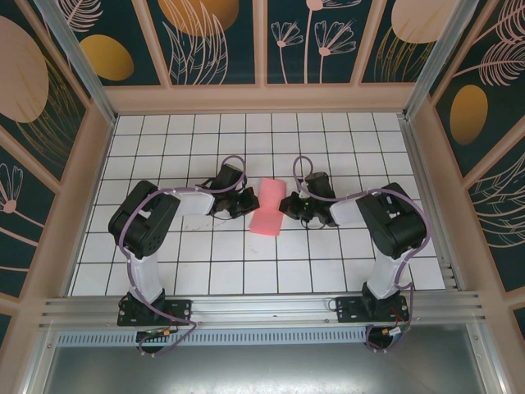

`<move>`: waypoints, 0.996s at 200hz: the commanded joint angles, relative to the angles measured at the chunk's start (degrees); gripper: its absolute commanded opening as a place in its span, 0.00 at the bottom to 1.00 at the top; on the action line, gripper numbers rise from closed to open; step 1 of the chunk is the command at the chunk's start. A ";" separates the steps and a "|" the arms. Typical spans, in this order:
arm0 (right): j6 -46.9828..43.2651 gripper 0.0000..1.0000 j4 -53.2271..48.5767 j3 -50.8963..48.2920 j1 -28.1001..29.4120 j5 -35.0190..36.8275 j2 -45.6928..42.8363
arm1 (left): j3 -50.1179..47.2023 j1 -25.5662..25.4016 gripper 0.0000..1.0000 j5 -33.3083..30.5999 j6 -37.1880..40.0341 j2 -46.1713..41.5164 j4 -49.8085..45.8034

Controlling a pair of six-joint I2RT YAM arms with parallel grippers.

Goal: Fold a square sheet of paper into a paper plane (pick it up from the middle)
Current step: Fold the square sheet of paper in half at the center of the table.

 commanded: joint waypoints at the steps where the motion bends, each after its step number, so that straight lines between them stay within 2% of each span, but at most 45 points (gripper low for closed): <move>1: -1.06 0.02 -2.41 -0.87 0.17 1.73 1.08 | -0.95 -0.36 0.00 -2.09 1.44 3.53 -5.67; 56: -1.15 0.03 -2.38 4.47 -0.49 -2.56 -2.74 | -1.13 -0.37 0.00 -2.23 1.61 3.43 -5.81; 154: -1.91 0.03 -3.84 5.38 -1.44 1.66 5.81 | -1.22 -0.32 0.00 -2.23 1.62 3.39 -5.79; 199: -2.25 0.03 -5.81 7.72 -1.94 -0.61 2.05 | -1.22 -0.36 0.00 -2.27 1.58 3.41 -6.00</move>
